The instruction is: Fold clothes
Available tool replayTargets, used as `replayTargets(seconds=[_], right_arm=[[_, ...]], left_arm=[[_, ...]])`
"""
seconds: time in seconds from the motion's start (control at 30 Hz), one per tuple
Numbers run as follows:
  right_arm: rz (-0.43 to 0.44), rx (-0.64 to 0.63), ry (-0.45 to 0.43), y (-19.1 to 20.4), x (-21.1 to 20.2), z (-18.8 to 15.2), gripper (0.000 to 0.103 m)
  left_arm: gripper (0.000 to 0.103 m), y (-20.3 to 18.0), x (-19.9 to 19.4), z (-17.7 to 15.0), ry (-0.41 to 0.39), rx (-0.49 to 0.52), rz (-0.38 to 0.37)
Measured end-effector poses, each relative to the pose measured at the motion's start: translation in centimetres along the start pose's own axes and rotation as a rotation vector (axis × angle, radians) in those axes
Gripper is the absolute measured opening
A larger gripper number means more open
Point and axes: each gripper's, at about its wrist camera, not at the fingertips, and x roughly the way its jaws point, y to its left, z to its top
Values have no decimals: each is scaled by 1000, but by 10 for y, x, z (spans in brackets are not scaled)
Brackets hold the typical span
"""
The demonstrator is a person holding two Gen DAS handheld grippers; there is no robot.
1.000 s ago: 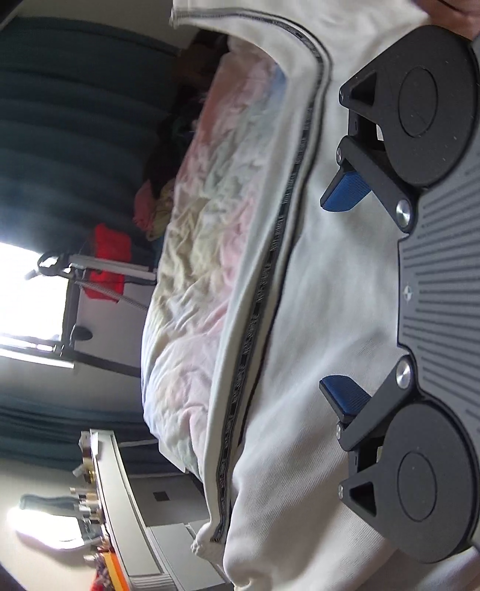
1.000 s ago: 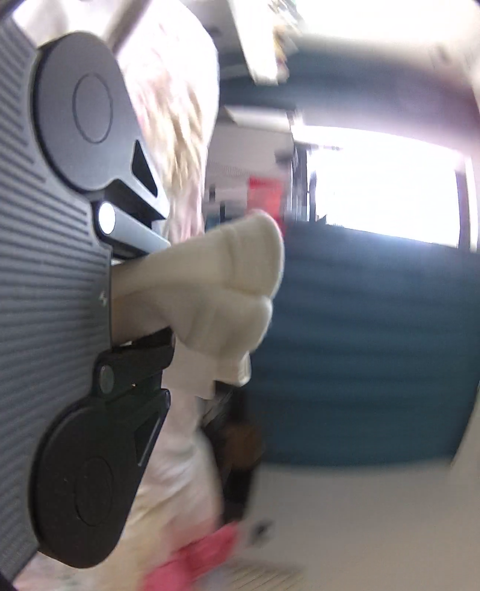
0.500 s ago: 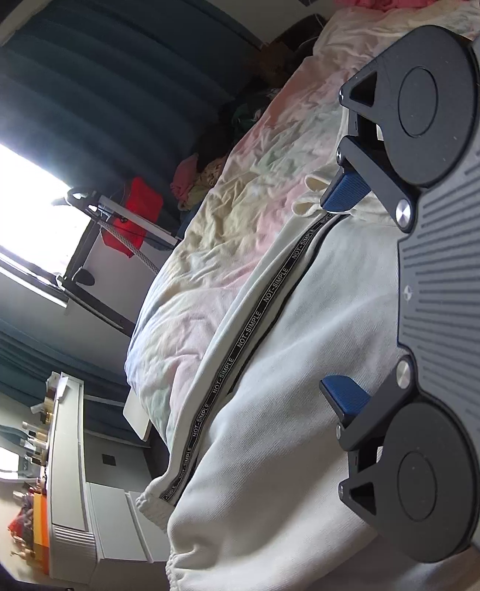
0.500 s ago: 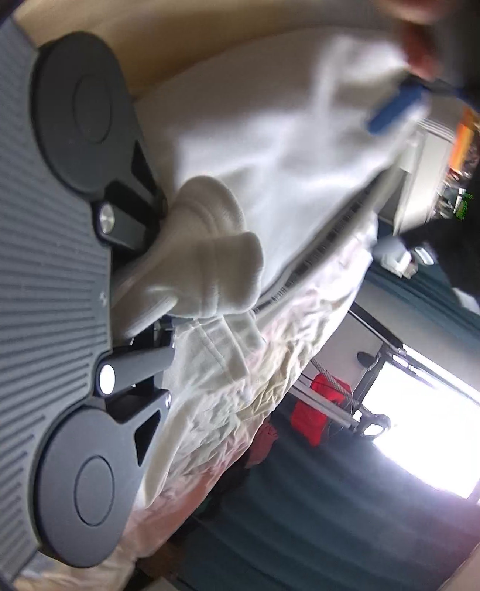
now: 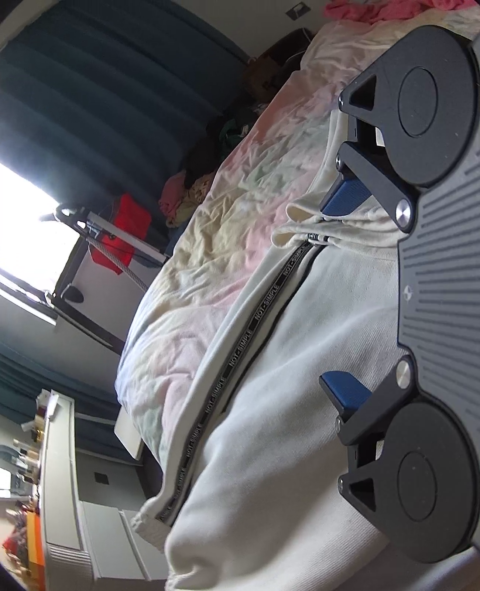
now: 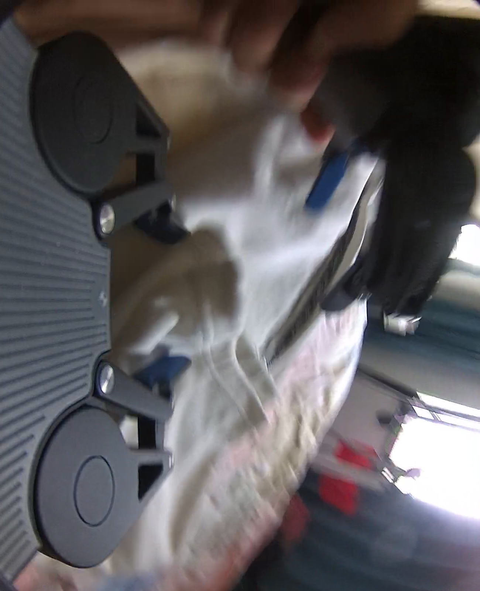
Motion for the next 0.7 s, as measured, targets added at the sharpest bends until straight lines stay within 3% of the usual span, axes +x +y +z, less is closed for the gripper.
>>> replayTargets(seconds=[0.13, 0.2, 0.27, 0.37, 0.43, 0.5, 0.57, 0.7], right_arm=[[52, 155, -15, -28, -34, 7, 77], [28, 255, -22, -56, -42, 14, 77], [-15, 348, -16, -88, -41, 21, 76], [-78, 420, 3, -126, -22, 33, 76], [-83, 501, 34, -148, 0, 42, 76], [-88, 579, 44, -162, 21, 52, 76], [-88, 635, 52, -171, 41, 63, 76], [-103, 593, 81, -166, 79, 82, 69]], left_arm=[[85, 0, -7, -3, 16, -11, -51], [79, 2, -8, -5, 36, -21, -88], [73, 2, -2, -7, 110, -33, -171], [62, 0, 6, -12, 171, -50, -260], [55, -8, 6, -17, 178, -4, -301], [37, -19, 4, -23, 177, 58, -344], [29, -28, 5, -30, 182, 108, -385], [12, -33, 25, -44, 250, 143, -332]])
